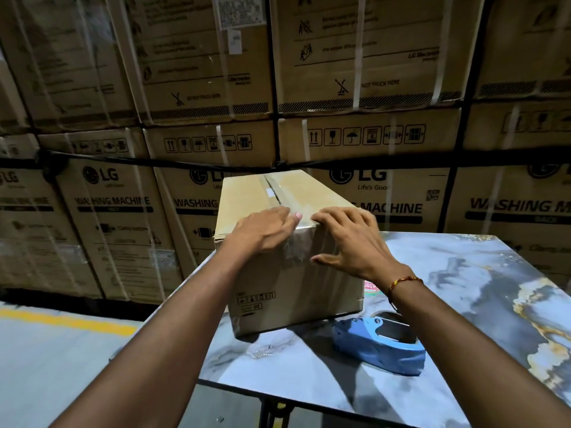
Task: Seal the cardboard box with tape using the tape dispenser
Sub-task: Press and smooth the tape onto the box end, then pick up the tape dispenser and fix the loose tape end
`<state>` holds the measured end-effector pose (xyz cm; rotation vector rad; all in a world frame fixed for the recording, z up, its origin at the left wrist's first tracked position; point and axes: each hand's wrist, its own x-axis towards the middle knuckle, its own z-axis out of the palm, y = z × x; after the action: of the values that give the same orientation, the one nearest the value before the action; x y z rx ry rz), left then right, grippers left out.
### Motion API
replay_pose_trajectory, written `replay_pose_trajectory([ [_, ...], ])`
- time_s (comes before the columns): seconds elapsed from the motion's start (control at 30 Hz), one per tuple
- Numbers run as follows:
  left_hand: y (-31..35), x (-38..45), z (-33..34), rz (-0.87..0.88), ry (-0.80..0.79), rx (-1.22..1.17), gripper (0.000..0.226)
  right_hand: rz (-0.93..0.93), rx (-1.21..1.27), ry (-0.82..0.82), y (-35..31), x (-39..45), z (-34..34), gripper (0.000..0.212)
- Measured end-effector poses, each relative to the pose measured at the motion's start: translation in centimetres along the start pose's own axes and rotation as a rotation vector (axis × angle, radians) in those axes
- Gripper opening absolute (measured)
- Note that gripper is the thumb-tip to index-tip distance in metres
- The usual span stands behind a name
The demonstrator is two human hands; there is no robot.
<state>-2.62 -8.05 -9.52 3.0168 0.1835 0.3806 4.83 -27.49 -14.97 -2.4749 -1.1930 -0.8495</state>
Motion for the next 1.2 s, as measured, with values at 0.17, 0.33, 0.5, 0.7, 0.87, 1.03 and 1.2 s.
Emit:
replay_pose_trajectory([
  [0.17,-0.5,-0.8,1.4,0.065,0.196,0.078,0.067,0.115,0.040,0.014,-0.5,-0.4,1.0,0.075],
  [0.33,-2.7,-3.1,4.3,0.082,0.480,0.370,0.060,0.131,0.023,0.039,-1.0,0.1,1.7,0.071],
  [0.5,-4.6,-3.4,5.7,-0.003,0.527,0.254,0.055,0.162,-0.023,0.093,-2.8,1.0,3.1,0.067],
  [0.7,-7.2,-2.7,4.8,0.062,0.437,0.254,0.066,0.184,-0.061,0.115,-3.7,1.5,3.8,0.067],
  [0.87,-6.4,-3.0,4.3,0.050,0.408,0.225,0.066,0.122,0.022,-0.010,-2.9,1.0,2.5,0.076],
  [1.03,-3.5,-4.4,4.7,-0.095,0.381,0.161,0.073,0.070,0.153,-0.086,-1.5,-1.2,0.3,0.069],
  [1.2,0.9,-8.6,7.9,-0.065,0.629,-0.014,0.052,0.113,0.270,-0.069,-0.9,-7.2,-1.0,0.033],
])
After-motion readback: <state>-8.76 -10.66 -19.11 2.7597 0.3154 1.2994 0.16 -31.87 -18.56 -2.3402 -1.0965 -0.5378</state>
